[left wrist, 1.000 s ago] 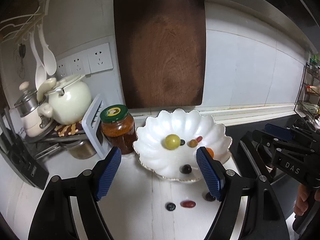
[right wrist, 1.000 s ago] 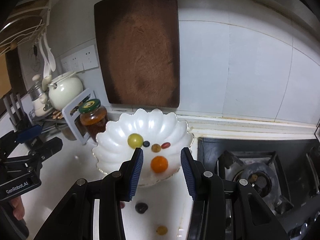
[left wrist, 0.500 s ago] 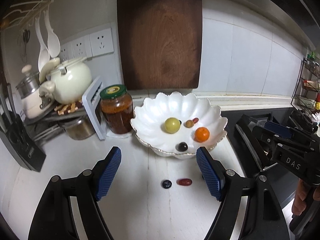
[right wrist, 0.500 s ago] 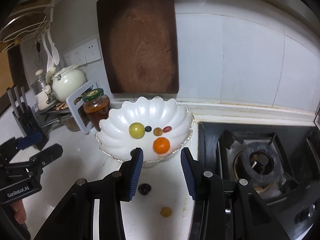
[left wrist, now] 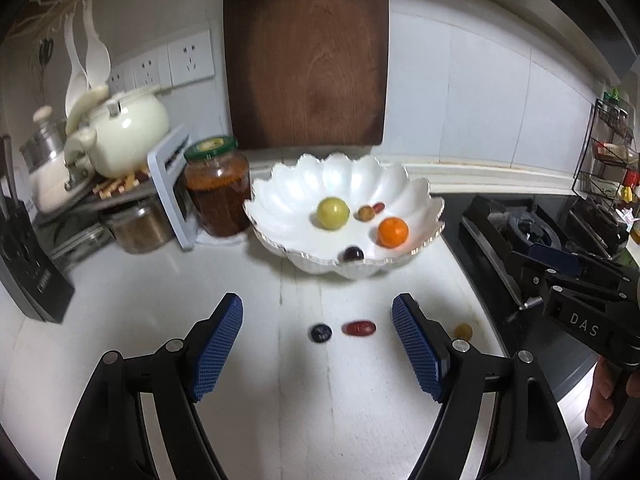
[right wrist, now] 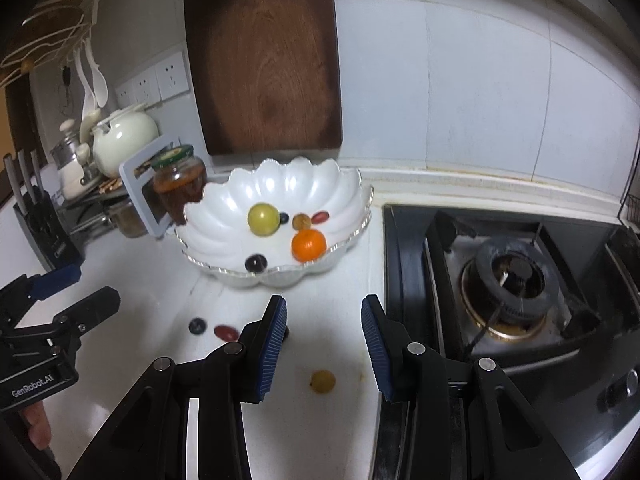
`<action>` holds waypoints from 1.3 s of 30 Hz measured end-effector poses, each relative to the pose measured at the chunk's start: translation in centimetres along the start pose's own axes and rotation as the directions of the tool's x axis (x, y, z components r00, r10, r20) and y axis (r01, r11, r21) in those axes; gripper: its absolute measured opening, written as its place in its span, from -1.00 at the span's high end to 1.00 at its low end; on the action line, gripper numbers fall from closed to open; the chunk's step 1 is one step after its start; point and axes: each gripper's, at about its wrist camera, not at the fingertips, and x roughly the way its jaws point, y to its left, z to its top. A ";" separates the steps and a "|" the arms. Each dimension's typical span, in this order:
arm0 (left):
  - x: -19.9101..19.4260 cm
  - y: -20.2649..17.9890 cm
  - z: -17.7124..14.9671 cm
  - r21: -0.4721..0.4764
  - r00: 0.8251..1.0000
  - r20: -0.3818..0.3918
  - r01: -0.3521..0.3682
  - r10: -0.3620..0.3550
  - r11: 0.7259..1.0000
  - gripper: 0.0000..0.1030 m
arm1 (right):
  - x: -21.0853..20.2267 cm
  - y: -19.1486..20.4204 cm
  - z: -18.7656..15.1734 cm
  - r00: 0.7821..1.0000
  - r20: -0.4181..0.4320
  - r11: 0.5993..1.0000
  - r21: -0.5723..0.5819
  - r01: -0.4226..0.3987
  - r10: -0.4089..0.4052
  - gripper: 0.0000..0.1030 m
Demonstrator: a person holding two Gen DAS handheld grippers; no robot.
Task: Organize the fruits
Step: 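Withdraw both open tools from the bowl toward the blueberry and brown fruit, then grasp the blueberry with the left tool while the right tool grasps the small brown fruit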
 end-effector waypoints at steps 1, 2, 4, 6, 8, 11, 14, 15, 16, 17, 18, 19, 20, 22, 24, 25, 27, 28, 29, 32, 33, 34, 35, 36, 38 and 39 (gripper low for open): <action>0.3 0.0 -0.4 0.001 1.000 -0.008 0.000 0.000 1.000 -0.50 | 0.0 0.0 -0.4 1.000 -0.003 1.000 0.002 0.007 -0.007 0.21; 0.5 0.0 -0.7 -0.001 1.000 -0.011 0.001 -0.001 1.000 -0.50 | 0.1 0.0 -0.6 1.000 -0.007 1.000 0.002 0.011 -0.011 0.21; 0.9 0.0 -1.1 -0.001 1.000 -0.014 0.007 -0.007 1.000 -0.50 | 0.3 0.1 -1.3 1.000 -0.018 1.000 0.005 0.019 -0.018 0.21; 1.2 0.1 -1.5 0.003 1.000 -0.015 0.000 0.000 1.000 -0.49 | 0.7 0.2 -1.9 0.999 -0.041 1.000 0.005 0.021 -0.020 0.21; 1.7 0.2 -1.9 0.009 1.000 -0.018 -0.005 0.005 1.000 -0.48 | 1.2 0.3 -2.5 0.998 -0.068 1.000 0.007 0.018 -0.017 0.21; 2.3 0.3 -2.5 0.021 1.000 -0.027 -0.009 0.009 1.000 -0.44 | 1.9 0.3 -3.3 0.995 -0.100 1.000 0.014 0.018 -0.017 0.21; 3.2 0.3 -3.1 0.032 0.999 -0.043 -0.005 0.006 0.999 -0.41 | 2.3 0.4 -4.1 0.993 -0.116 1.000 0.020 0.024 -0.022 0.21; 3.4 0.3 -3.2 0.033 0.999 -0.047 -0.001 0.003 0.999 -0.39 | 2.5 0.4 -4.3 0.992 -0.120 0.999 0.021 0.028 -0.025 0.21; 3.7 0.4 -3.4 0.034 0.999 -0.054 0.002 0.000 0.999 -0.39 | 2.7 0.4 -4.5 0.992 -0.125 0.999 0.022 0.029 -0.026 0.21; 4.1 0.4 -3.5 0.032 0.998 -0.063 0.005 -0.003 0.999 -0.38 | 2.8 0.5 -4.7 0.991 -0.130 0.999 0.024 0.028 -0.025 0.21; 4.4 0.5 -3.6 0.030 0.998 -0.070 0.011 -0.009 0.999 -0.35 | 3.0 0.5 -4.8 0.991 -0.136 0.999 0.028 0.027 -0.023 0.21; 4.8 0.6 -3.8 0.029 0.997 -0.079 0.014 -0.012 0.999 -0.34 | 3.3 0.5 -5.0 0.990 -0.142 0.999 0.033 0.024 -0.019 0.21; 5.1 0.7 -3.9 0.028 0.996 -0.083 0.015 -0.013 0.999 -0.32 | 3.6 0.6 -5.1 0.989 -0.149 0.999 0.036 0.019 -0.013 0.21; 5.8 0.8 -4.1 0.031 0.996 -0.093 0.018 -0.015 0.999 -0.31 | 4.0 0.6 -5.4 0.988 -0.155 0.999 0.040 0.021 -0.015 0.21; 6.4 0.9 -4.3 0.035 0.994 -0.103 0.023 -0.020 0.999 -0.27 | 4.5 0.6 -5.7 0.986 -0.164 0.999 0.041 0.023 -0.016 0.21; 6.7 1.0 -4.4 0.037 0.994 -0.108 0.025 -0.021 0.999 -0.26 | 4.7 0.6 -5.8 0.986 -0.169 0.999 0.042 0.024 -0.016 0.21; 7.3 1.1 -4.5 0.041 0.993 -0.116 0.030 -0.025 0.999 -0.24 | 5.2 0.6 -6.0 0.984 -0.178 0.999 0.046 0.027 -0.019 0.21; 7.7 1.1 -4.6 0.044 0.992 -0.122 0.030 -0.025 0.999 -0.24 | 5.5 0.6 -6.1 0.983 -0.183 0.998 0.047 0.030 -0.021 0.21; 7.9 1.1 -4.6 0.046 0.992 -0.124 0.032 -0.026 0.998 -0.24 | 5.7 0.6 -6.1 0.982 -0.187 0.998 0.046 0.030 -0.021 0.21; 8.8 1.3 -4.7 0.053 0.990 -0.136 0.033 -0.026 0.998 -0.19 | 6.3 0.6 -6.3 0.979 -0.201 0.998 0.053 0.031 -0.020 0.21; 9.1 1.3 -4.8 0.055 0.990 -0.139 0.037 -0.029 0.998 -0.17 | 6.5 0.7 -6.4 0.978 -0.206 0.998 0.053 0.031 -0.019 0.21; 9.5 1.3 -4.8 0.056 0.989 -0.145 0.039 -0.030 0.998 -0.16 | 6.6 0.8 -6.4 0.978 -0.208 0.998 0.052 0.031 -0.020 0.21; 9.7 1.4 -4.8 0.055 0.989 -0.147 0.040 -0.032 0.998 -0.14 | 6.8 0.8 -6.4 0.977 -0.211 0.998 0.051 0.033 -0.022 0.22; 10.0 1.4 -4.8 0.055 0.988 -0.152 0.043 -0.034 0.998 -0.13 | 6.9 0.8 -6.4 0.977 -0.212 0.998 0.052 0.035 -0.024 0.22; 10.5 1.3 -4.7 0.054 0.986 -0.160 0.049 -0.040 0.997 -0.10 | 7.1 0.8 -6.5 0.977 -0.212 0.998 0.052 0.043 -0.031 0.22; 10.7 1.4 -4.8 0.053 0.986 -0.163 0.052 -0.042 0.997 -0.06 | 7.2 0.8 -6.5 0.977 -0.212 0.998 0.052 0.046 -0.034 0.22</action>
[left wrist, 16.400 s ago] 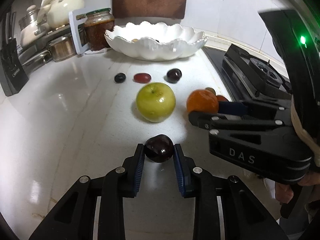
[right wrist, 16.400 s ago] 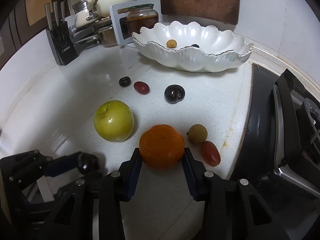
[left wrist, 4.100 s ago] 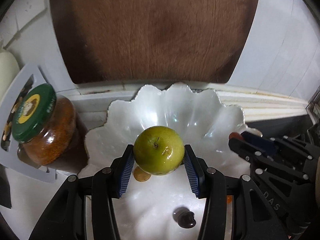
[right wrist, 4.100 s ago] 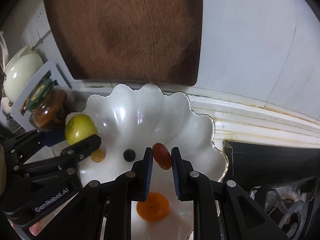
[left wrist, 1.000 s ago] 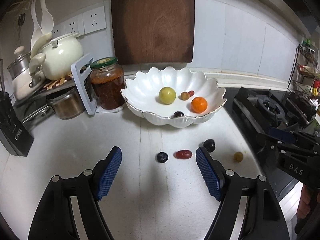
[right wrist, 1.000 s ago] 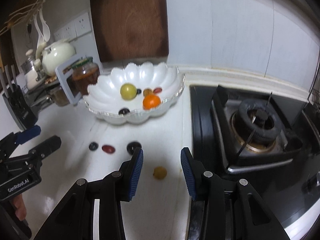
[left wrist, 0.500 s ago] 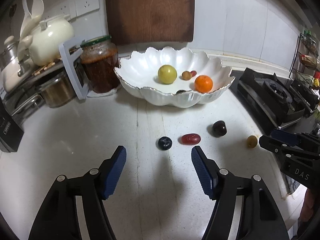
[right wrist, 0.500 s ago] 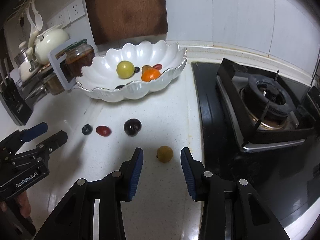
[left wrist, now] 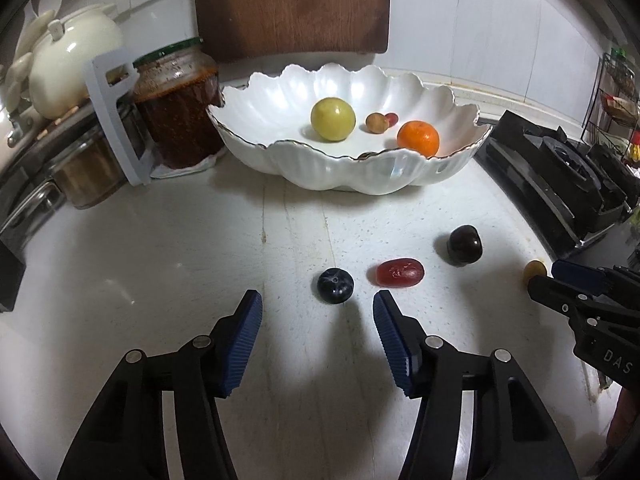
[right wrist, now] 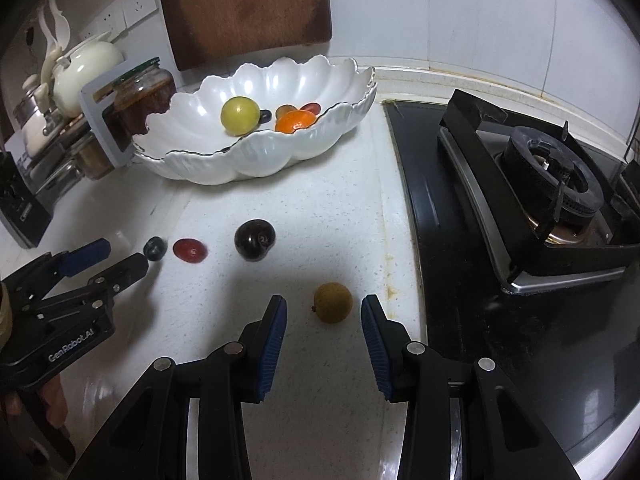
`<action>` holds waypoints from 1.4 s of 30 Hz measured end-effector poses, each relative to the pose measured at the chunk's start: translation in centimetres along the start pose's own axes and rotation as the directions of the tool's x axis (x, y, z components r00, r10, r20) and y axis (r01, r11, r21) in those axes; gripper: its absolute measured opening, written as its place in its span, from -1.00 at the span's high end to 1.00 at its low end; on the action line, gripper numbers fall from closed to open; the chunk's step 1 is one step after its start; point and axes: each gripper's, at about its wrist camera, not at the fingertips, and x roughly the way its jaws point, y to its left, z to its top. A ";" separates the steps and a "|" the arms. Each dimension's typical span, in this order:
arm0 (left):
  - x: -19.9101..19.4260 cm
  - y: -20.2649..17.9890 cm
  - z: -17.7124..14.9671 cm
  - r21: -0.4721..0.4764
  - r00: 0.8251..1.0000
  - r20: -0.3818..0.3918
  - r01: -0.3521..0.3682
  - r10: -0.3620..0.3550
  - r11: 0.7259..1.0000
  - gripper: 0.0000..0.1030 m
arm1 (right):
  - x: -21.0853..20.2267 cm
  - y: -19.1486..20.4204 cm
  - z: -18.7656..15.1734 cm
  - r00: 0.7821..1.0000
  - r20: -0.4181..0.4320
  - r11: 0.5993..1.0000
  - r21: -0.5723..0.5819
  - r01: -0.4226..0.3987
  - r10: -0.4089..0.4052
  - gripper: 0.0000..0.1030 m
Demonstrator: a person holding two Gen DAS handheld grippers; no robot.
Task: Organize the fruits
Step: 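Grasp the blueberry with the left tool while the right tool grasps the small brown fruit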
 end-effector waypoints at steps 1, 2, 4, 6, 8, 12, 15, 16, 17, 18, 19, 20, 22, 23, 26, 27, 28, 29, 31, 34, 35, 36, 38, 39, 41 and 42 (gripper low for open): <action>0.3 0.0 0.0 -0.002 1.000 -0.005 0.003 -0.003 1.000 -0.04 | 0.1 0.0 0.0 1.000 0.001 1.000 0.001 0.002 -0.002 0.22; 0.6 0.0 0.1 -0.006 1.000 -0.012 0.009 -0.009 1.000 -0.02 | 0.2 -0.1 0.0 1.000 0.001 1.000 0.000 0.005 -0.005 0.22; 1.1 0.0 0.1 -0.007 1.000 -0.024 0.020 -0.020 1.000 0.01 | 0.4 -0.1 0.0 1.000 0.001 1.000 -0.001 0.011 -0.011 0.22; 1.6 0.0 0.1 -0.007 0.999 -0.032 0.022 -0.022 1.000 0.05 | 0.5 0.0 0.0 1.000 0.003 1.000 -0.006 0.016 -0.016 0.22; 2.0 0.1 0.2 -0.010 0.999 -0.037 0.022 -0.023 1.000 0.08 | 0.6 0.1 0.0 1.000 0.002 1.000 -0.016 0.016 -0.016 0.23; 2.5 0.2 0.4 -0.020 0.999 -0.033 0.021 -0.022 1.000 0.18 | 0.8 0.1 0.1 1.000 0.007 0.999 -0.024 0.024 -0.024 0.25; 2.6 0.2 0.6 -0.025 0.999 -0.033 0.026 -0.027 0.999 0.28 | 1.0 0.0 0.3 1.000 0.006 0.999 -0.022 0.025 -0.024 0.34; 2.6 0.2 0.7 -0.030 0.999 -0.033 0.032 -0.033 0.999 0.31 | 1.1 -0.1 0.3 1.000 0.003 1.000 -0.018 0.019 -0.019 0.36; 2.6 0.1 0.7 -0.031 0.999 -0.032 0.036 -0.037 0.999 0.36 | 1.1 -0.1 0.3 1.000 0.000 1.000 -0.017 0.014 -0.014 0.37; 2.7 0.1 0.8 -0.030 0.999 -0.032 0.036 -0.037 0.999 0.41 | 1.2 -0.1 0.3 1.000 -0.002 1.000 -0.016 0.010 -0.011 0.40; 2.7 0.0 0.8 -0.028 0.999 -0.031 0.031 -0.031 0.999 0.44 | 1.2 -0.2 0.2 1.000 -0.003 1.000 -0.017 0.009 -0.009 0.45; 2.7 0.0 0.8 -0.027 0.999 -0.030 0.028 -0.029 0.999 0.51 | 1.3 -0.2 0.2 1.000 -0.004 1.000 -0.018 0.009 -0.009 0.49; 2.7 -0.1 0.8 -0.023 0.999 -0.029 0.027 -0.027 0.999 0.55 | 1.4 -0.2 0.2 1.000 -0.007 1.000 -0.020 0.003 -0.003 0.52; 2.6 -0.1 0.8 -0.020 0.999 -0.029 0.025 -0.026 0.999 0.55 | 1.4 -0.3 0.2 1.000 -0.006 1.000 -0.020 0.003 -0.003 0.52; 2.5 -0.2 0.7 -0.019 0.999 -0.026 0.025 -0.025 0.999 0.56 | 1.3 -0.2 0.1 1.000 -0.004 1.000 -0.021 -0.003 0.003 0.52; 2.3 -0.2 0.7 -0.020 0.999 -0.025 0.026 -0.026 0.999 0.56 | 1.2 -0.2 0.1 1.000 -0.001 1.000 -0.022 -0.007 0.007 0.52; 1.9 -0.2 0.7 -0.023 0.999 -0.015 0.029 -0.029 0.999 0.56 | 1.1 -0.2 0.1 1.000 0.001 1.000 -0.025 -0.010 0.010 0.52; 1.6 -0.3 0.7 -0.024 1.000 -0.011 0.028 -0.029 0.999 0.56 | 1.0 -0.2 0.2 1.000 0.005 1.000 -0.026 -0.014 0.014 0.52; 1.2 -0.4 0.8 -0.027 1.000 -0.013 0.023 -0.023 0.999 0.56 | 0.8 -0.3 0.2 1.000 0.012 0.999 -0.025 -0.023 0.024 0.52; 0.2 -0.5 0.7 -0.040 0.999 -0.012 0.033 -0.034 0.999 0.56 | 0.2 -0.5 0.5 0.999 0.029 0.999 -0.023 -0.031 0.032 0.52; -0.1 -0.6 0.6 -0.041 0.999 -0.008 0.031 -0.032 0.999 0.56 | 0.0 -0.5 0.6 0.999 0.035 0.999 -0.024 -0.032 0.032 0.52; -0.4 -0.8 0.6 -0.041 1.000 -0.004 0.028 -0.028 0.999 0.56 | -0.2 -0.5 0.7 0.999 0.041 0.999 -0.024 -0.032 0.033 0.52; -1.1 -1.0 0.6 -0.039 1.000 0.007 0.021 -0.021 0.999 0.56 | -0.6 -0.6 0.9 0.998 0.052 0.999 -0.025 -0.039 0.040 0.52; -1.5 -1.1 0.6 -0.040 1.000 0.013 0.019 -0.019 0.999 0.56 | -0.9 -0.6 0.9 0.997 0.058 0.999 -0.026 -0.041 0.042 0.52; -2.2 -1.4 0.6 -0.041 0.999 0.028 0.017 -0.016 0.999 0.56 | -1.4 -0.6 1.1 0.996 0.071 0.998 -0.030 -0.047 0.049 0.52; -2.6 -1.5 0.6 -0.042 0.999 0.034 0.016 -0.014 0.999 0.56 | -1.6 -0.6 1.1 0.996 0.077 0.998 -0.032 -0.051 0.053 0.52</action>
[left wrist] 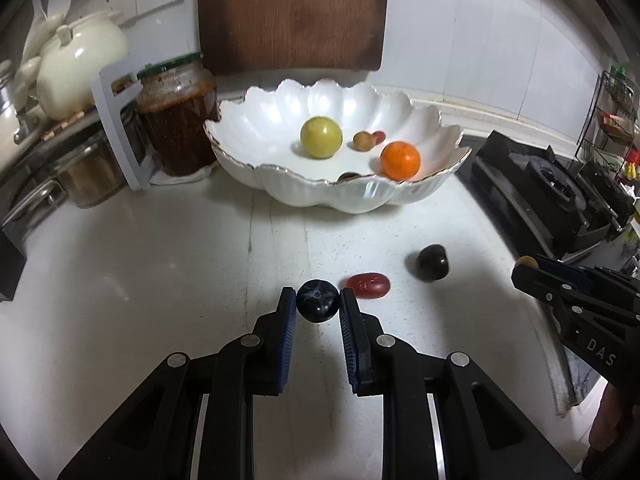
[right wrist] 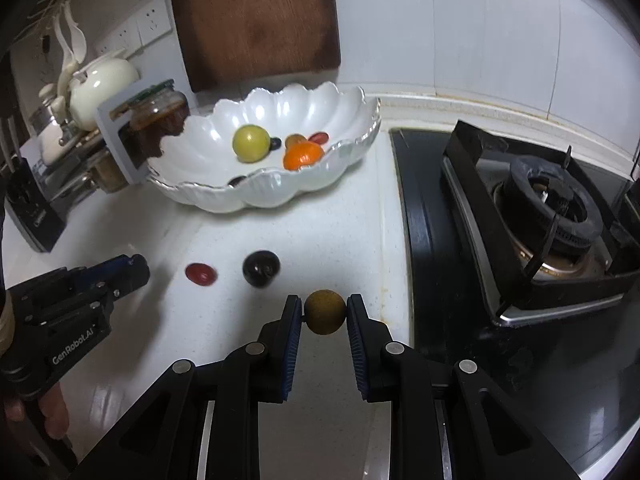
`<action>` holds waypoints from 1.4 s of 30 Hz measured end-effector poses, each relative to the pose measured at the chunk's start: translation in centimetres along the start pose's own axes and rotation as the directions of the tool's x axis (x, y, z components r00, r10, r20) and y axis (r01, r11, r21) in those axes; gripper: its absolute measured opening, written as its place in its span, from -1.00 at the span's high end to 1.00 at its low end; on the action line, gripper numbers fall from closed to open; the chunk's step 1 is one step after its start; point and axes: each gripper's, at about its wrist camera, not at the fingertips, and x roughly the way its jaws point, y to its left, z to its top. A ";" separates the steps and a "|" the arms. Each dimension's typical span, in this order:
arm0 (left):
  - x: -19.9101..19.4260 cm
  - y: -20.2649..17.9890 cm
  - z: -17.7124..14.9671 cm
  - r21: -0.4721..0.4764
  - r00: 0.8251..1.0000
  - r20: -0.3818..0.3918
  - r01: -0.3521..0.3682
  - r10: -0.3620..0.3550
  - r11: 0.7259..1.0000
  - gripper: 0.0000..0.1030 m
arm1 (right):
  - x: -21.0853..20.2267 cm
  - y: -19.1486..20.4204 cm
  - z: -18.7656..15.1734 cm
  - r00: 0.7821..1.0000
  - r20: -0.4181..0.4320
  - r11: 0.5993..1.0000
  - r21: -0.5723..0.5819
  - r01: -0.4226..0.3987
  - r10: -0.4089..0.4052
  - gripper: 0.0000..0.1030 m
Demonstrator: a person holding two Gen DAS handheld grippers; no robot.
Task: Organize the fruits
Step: 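Grasp the blueberry with the left tool while the right tool grasps the small brown fruit, then lift and carry the blueberry and the brown fruit over the white bowl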
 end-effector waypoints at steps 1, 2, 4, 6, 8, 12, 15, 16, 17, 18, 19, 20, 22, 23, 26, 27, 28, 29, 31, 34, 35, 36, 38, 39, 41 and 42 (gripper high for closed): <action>-0.5 -0.1 0.0 -0.004 1.000 0.010 -0.002 0.002 1.000 0.56 | -0.3 0.0 0.1 1.000 0.007 1.000 -0.001 -0.003 0.003 0.52; -0.8 -0.1 0.1 -0.008 1.000 0.015 -0.003 0.003 1.000 0.56 | -0.6 0.1 0.2 1.000 0.015 1.000 -0.003 -0.009 0.009 0.52; -1.6 -0.2 0.2 -0.017 1.000 0.027 -0.005 0.005 1.000 0.56 | -1.1 0.1 0.5 0.999 0.028 1.000 -0.009 -0.018 0.018 0.52; -2.4 -0.3 0.2 -0.025 0.999 0.043 -0.012 0.013 1.000 0.56 | -1.8 0.2 0.7 0.999 0.045 1.000 -0.013 -0.027 0.028 0.52; -3.2 -0.3 0.3 -0.030 0.998 0.059 -0.019 0.021 0.999 0.56 | -2.3 0.3 1.0 0.998 0.058 0.999 -0.019 -0.039 0.040 0.52; -4.7 -0.4 0.6 -0.044 0.995 0.091 -0.029 0.033 0.999 0.56 | -3.3 0.7 1.5 0.995 0.085 0.998 -0.030 -0.059 0.061 0.52; -5.8 -0.4 0.9 -0.053 0.992 0.117 -0.035 0.041 0.998 0.56 | -4.2 1.0 2.0 0.991 0.112 0.997 -0.044 -0.064 0.068 0.52; -6.1 -0.4 1.1 -0.054 0.991 0.126 -0.040 0.046 0.998 0.56 | -4.5 1.0 2.1 0.990 0.122 0.997 -0.045 -0.067 0.073 0.52; -6.5 -0.4 1.2 -0.056 0.989 0.136 -0.044 0.051 0.997 0.56 | -4.8 1.1 2.3 0.988 0.132 0.996 -0.050 -0.073 0.079 0.52; -6.9 -0.4 1.4 -0.058 0.988 0.144 -0.046 0.054 0.997 0.56 | -5.1 1.2 2.4 0.987 0.140 0.996 -0.053 -0.075 0.081 0.52; -7.2 -0.3 1.5 -0.060 0.987 0.151 -0.048 0.056 0.997 0.56 | -5.4 1.3 2.7 0.985 0.152 0.995 -0.057 -0.077 0.085 0.52; -7.4 -0.3 1.7 -0.061 0.986 0.158 -0.049 0.058 0.997 0.56 | -5.6 1.4 2.8 0.983 0.158 0.995 -0.060 -0.080 0.088 0.52; -7.7 -0.4 2.1 -0.064 0.984 0.169 -0.050 0.060 0.997 0.56 | -6.0 1.6 3.2 0.980 0.170 0.994 -0.062 -0.091 0.101 0.52; -8.0 -0.4 2.4 -0.068 0.982 0.179 -0.048 0.059 0.997 0.56 | -6.2 1.6 3.5 0.978 0.176 0.993 -0.065 -0.100 0.110 0.52; -8.3 -0.4 3.2 -0.072 0.978 0.200 -0.039 0.053 0.997 0.56 | -6.5 1.7 4.4 0.974 0.195 0.992 -0.075 -0.105 0.118 0.52; -8.5 -0.4 3.3 -0.072 0.977 0.207 -0.039 0.053 0.997 0.56 | -6.6 1.7 4.7 0.972 0.201 0.991 -0.080 -0.105 0.119 0.52; -8.7 -0.4 3.7 -0.067 0.974 0.218 -0.040 0.054 0.997 0.56 | -6.7 1.7 5.0 0.971 0.208 0.991 -0.079 -0.104 0.118 0.52; -8.8 -0.5 3.9 -0.064 0.972 0.227 -0.044 0.057 0.997 0.56 | -6.7 1.7 5.4 0.969 0.217 0.992 -0.079 -0.101 0.116 0.52; -8.9 -0.4 4.5 -0.064 0.969 0.239 -0.048 0.062 0.997 0.56 | -6.8 1.7 6.2 0.966 0.234 0.993 -0.080 -0.092 0.109 0.52; -9.1 -0.3 5.5 -0.067 0.964 0.258 -0.045 0.061 0.997 0.56 | -6.8 1.8 7.3 0.962 0.252 0.993 -0.079 -0.089 0.106 0.52; -9.1 -0.3 5.9 -0.066 0.962 0.265 -0.049 0.065 0.997 0.56 | -6.7 1.8 7.6 0.961 0.254 0.993 -0.078 -0.090 0.107 0.52; -9.1 -0.3 6.1 -0.065 0.960 0.270 -0.053 0.069 0.996 0.56 | -6.6 1.8 8.1 0.961 0.254 0.992 -0.077 -0.095 0.112 0.52; -9.1 -0.3 6.9 -0.061 0.957 0.278 -0.064 0.079 0.996 0.56 | -6.4 1.8 8.7 0.960 0.257 0.992 -0.069 -0.102 0.116 0.51; -9.0 -0.3 7.2 -0.062 0.956 0.280 -0.067 0.081 0.996 0.56 | -6.3 1.8 9.1 0.959 0.256 0.992 -0.068 -0.106 0.120 0.51; -9.0 -0.2 8.0 -0.061 0.953 0.291 -0.068 0.083 0.996 0.56 | -6.0 1.8 9.9 0.958 0.259 0.992 -0.062 -0.111 0.123 0.52; -8.9 -0.2 8.4 -0.063 0.950 0.299 -0.075 0.091 0.995 0.56 | -5.8 1.8 10.3 0.958 0.258 0.992 -0.063 -0.112 0.124 0.52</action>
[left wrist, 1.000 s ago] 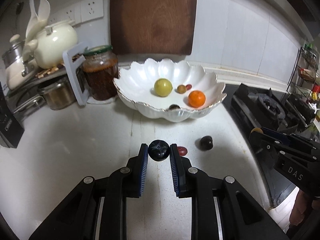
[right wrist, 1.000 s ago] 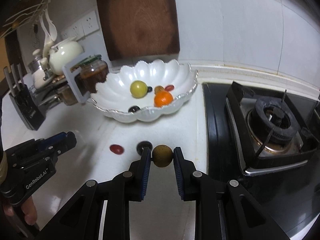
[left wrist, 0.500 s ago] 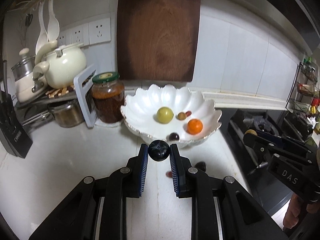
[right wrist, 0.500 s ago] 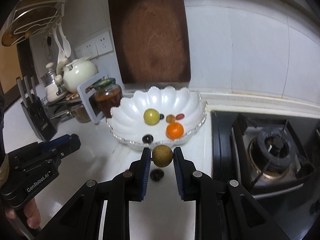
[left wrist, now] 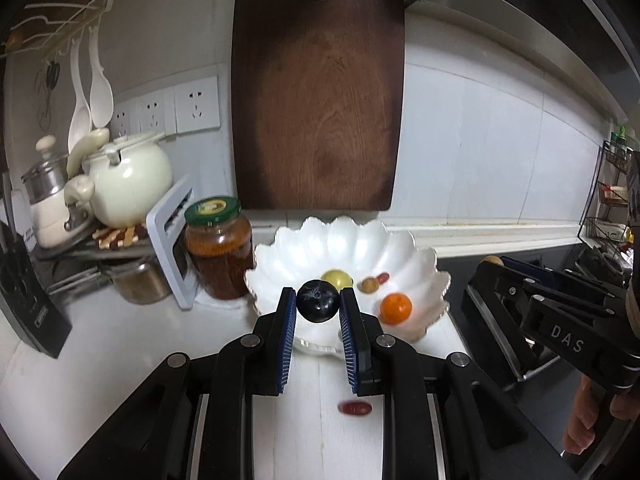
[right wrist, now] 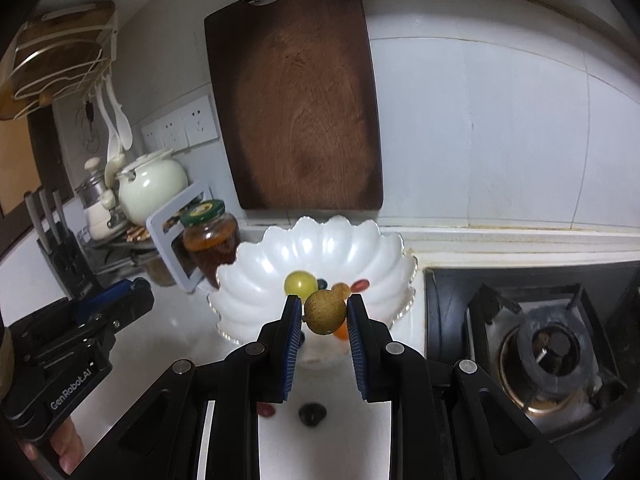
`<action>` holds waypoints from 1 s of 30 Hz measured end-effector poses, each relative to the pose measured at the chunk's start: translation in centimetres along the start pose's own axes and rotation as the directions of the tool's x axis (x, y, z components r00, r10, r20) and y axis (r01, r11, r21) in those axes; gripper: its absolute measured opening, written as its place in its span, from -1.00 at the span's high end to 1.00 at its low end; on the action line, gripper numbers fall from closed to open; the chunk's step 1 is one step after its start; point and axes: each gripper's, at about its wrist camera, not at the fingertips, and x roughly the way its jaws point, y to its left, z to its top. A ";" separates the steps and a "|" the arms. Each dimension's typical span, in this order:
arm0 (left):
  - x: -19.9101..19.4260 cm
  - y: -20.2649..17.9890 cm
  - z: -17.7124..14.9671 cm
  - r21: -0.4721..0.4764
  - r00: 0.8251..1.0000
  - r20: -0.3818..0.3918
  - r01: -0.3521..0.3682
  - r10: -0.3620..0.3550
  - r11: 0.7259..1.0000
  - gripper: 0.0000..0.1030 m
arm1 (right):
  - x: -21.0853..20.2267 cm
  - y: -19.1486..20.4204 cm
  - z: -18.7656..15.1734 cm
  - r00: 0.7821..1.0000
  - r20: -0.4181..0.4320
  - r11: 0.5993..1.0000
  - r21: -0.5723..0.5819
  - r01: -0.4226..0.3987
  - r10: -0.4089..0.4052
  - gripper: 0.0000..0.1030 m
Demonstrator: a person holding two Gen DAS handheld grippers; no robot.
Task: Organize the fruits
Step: 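Lift and carry the blueberry and the brown fruit over the white bowl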
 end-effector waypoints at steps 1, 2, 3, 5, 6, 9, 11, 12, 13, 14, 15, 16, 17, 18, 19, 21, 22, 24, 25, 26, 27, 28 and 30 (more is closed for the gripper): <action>0.0 0.1 0.2 0.000 1.000 0.006 -0.006 0.006 1.000 0.56 | 0.3 0.0 0.3 1.000 0.001 1.000 0.000 0.002 -0.002 0.52; 0.2 0.2 0.7 0.002 1.000 0.016 -0.014 0.014 1.000 0.56 | 0.5 0.0 0.6 1.000 0.002 1.000 0.000 0.005 -0.005 0.52; 0.3 0.3 0.9 0.002 1.000 0.021 -0.017 0.017 1.000 0.56 | 0.9 0.0 0.9 1.000 0.001 1.000 -0.005 0.008 -0.008 0.52; 1.0 0.5 1.6 0.001 0.999 0.023 -0.032 0.032 1.000 0.56 | 1.5 -0.1 1.5 1.000 0.003 1.000 -0.010 0.020 -0.020 0.52; 1.3 0.6 1.9 0.000 0.999 0.022 -0.032 0.032 0.999 0.56 | 1.8 -0.1 1.9 1.000 0.003 1.000 -0.015 0.025 -0.025 0.52; 2.5 0.8 2.9 0.003 0.999 0.017 -0.037 0.037 0.999 0.56 | 2.9 -0.2 2.9 1.000 -0.004 0.999 -0.020 0.026 -0.027 0.52; 3.6 0.8 3.7 0.014 0.999 0.009 -0.042 0.042 0.999 0.56 | 3.6 -0.3 3.5 1.000 -0.010 0.999 -0.022 0.027 -0.027 0.52; 4.0 0.8 3.9 0.016 0.999 0.006 -0.046 0.046 0.999 0.56 | 4.0 -0.3 3.9 1.000 -0.014 0.999 -0.025 0.026 -0.026 0.52; 4.7 0.8 4.3 0.022 0.999 0.000 -0.047 0.047 0.999 0.56 | 4.5 -0.3 4.3 0.999 -0.018 0.999 -0.028 0.029 -0.030 0.52; 5.2 0.9 4.5 0.023 0.999 -0.006 -0.046 0.046 0.999 0.56 | 4.8 -0.4 4.5 0.999 -0.019 0.999 -0.030 0.030 -0.030 0.52; 5.8 0.9 4.7 0.023 0.999 -0.014 -0.049 0.049 0.999 0.56 | 5.2 -0.4 4.9 0.999 -0.022 0.999 -0.034 0.030 -0.031 0.52; 6.3 0.8 4.9 0.025 0.999 -0.022 -0.050 0.050 0.998 0.56 | 5.6 -0.4 5.1 0.999 -0.026 0.999 -0.034 0.031 -0.032 0.52; 7.2 0.8 5.1 0.026 0.998 -0.034 -0.047 0.048 0.999 0.56 | 6.1 -0.5 5.4 0.999 -0.031 0.999 -0.036 0.028 -0.029 0.52; 7.8 0.8 5.3 0.026 0.998 -0.044 -0.051 0.052 0.998 0.56 | 6.6 -0.5 5.7 0.999 -0.041 0.999 -0.038 0.027 -0.028 0.52; 8.3 0.8 5.5 0.026 0.997 -0.051 -0.052 0.053 0.998 0.56 | 7.1 -0.5 5.9 0.998 -0.050 0.999 -0.036 0.027 -0.029 0.52; 9.5 0.8 5.8 0.026 0.996 -0.069 -0.052 0.054 0.998 0.56 | 8.2 -0.5 6.4 0.997 -0.070 0.999 -0.039 0.026 -0.028 0.52; 10.1 0.9 6.0 0.028 0.995 -0.077 -0.057 0.059 0.998 0.56 | 8.7 -0.6 6.5 0.996 -0.080 0.999 -0.037 0.028 -0.031 0.51; 11.2 0.8 6.3 0.028 0.994 -0.096 -0.053 0.055 0.998 0.56 | 9.8 -0.8 6.7 0.995 -0.099 0.999 -0.040 0.029 -0.033 0.52; 12.0 0.8 6.5 0.026 0.993 -0.110 -0.049 0.051 0.998 0.56 | 10.5 -0.9 6.9 0.993 -0.113 0.999 -0.038 0.031 -0.035 0.52; 12.6 0.9 6.7 0.023 0.991 -0.124 -0.041 0.044 0.999 0.56 | 10.9 -1.0 6.9 0.992 -0.121 0.999 -0.034 0.028 -0.032 0.52; 13.0 0.9 6.8 0.020 0.990 -0.132 -0.037 0.039 0.999 0.56 | 11.5 -1.1 7.0 0.990 -0.135 0.999 -0.032 0.023 -0.028 0.52; 13.8 0.9 7.0 0.015 0.988 -0.148 -0.032 0.034 0.999 0.56 | 12.0 -1.1 7.2 0.988 -0.150 0.999 -0.028 0.019 -0.023 0.52; 14.8 0.7 7.3 0.010 0.985 -0.170 -0.026 0.027 1.000 0.56 | 13.0 -1.3 7.4 0.985 -0.170 1.000 -0.016 0.011 -0.014 0.52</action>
